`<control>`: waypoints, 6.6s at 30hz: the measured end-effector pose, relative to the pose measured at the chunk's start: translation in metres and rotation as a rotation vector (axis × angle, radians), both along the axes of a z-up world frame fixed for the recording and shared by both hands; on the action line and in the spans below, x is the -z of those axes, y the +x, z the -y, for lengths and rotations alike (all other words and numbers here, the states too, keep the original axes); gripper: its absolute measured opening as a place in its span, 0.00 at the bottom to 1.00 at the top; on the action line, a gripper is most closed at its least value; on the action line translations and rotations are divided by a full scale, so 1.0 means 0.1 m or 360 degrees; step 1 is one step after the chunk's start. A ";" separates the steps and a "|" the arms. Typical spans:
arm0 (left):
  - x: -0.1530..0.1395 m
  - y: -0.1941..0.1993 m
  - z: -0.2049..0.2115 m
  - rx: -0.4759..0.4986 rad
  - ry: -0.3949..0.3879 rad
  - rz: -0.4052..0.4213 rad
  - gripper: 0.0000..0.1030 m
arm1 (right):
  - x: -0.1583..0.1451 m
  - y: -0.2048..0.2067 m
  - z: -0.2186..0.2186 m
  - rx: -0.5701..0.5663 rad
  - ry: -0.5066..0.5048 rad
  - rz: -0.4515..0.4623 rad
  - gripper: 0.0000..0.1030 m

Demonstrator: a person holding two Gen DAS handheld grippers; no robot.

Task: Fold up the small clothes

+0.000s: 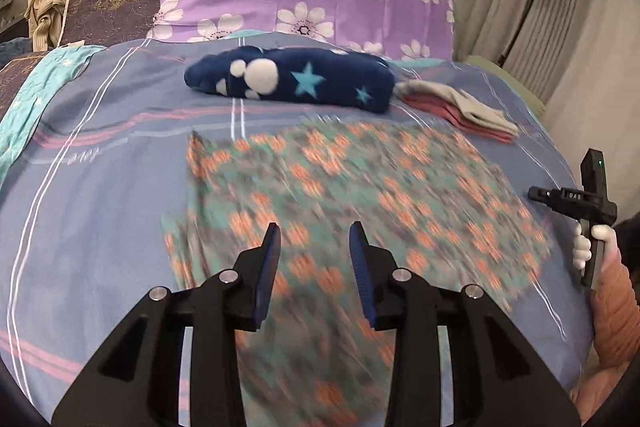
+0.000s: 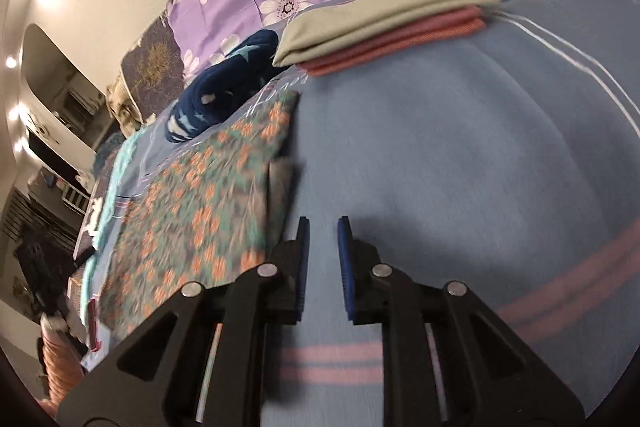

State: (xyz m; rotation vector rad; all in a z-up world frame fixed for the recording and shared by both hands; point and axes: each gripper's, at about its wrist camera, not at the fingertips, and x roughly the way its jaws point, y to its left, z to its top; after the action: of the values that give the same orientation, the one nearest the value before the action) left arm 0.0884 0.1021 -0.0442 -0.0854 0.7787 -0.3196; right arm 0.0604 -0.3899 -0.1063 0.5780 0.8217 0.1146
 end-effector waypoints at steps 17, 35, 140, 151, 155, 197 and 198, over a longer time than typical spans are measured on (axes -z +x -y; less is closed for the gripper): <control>0.42 -0.88 -0.71 -0.0376 -0.0080 -0.0210 0.36 | 0.17 -0.66 -0.25 -0.0135 0.0028 0.0023 0.33; -0.16 -0.95 0.42 -0.0106 0.0117 0.0059 0.35 | 0.23 -0.82 -0.26 -0.0198 0.0134 0.0082 0.23; 0.42 -0.52 2.72 0.0898 -0.0129 -0.0359 0.34 | -0.28 0.48 -0.61 -0.0471 -0.0135 0.0046 0.19; 0.19 -0.77 0.46 -0.0061 -0.0163 -0.0108 0.36 | -0.09 -0.06 -1.13 -0.0369 -0.0844 -0.0032 0.27; 0.32 -0.89 -0.35 -0.0346 -0.0145 -0.0137 0.11 | -0.39 -0.13 -1.33 -0.0342 -0.0903 0.0112 0.31; 0.78 -0.60 -1.07 -0.0063 -0.0526 -0.0242 0.12 | -0.52 -0.05 -4.09 -0.1198 -0.0853 0.0243 0.45; 0.78 -0.60 -1.05 -0.0057 -0.0526 -0.0236 0.19 | -0.56 0.01 -4.11 -0.1191 -0.0828 0.0242 0.45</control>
State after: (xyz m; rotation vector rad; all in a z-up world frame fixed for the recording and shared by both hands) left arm 0.0280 0.2076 -0.1217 -0.4377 0.8646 -0.4091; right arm 0.0618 0.0207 -0.0504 -0.2472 0.8429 0.6010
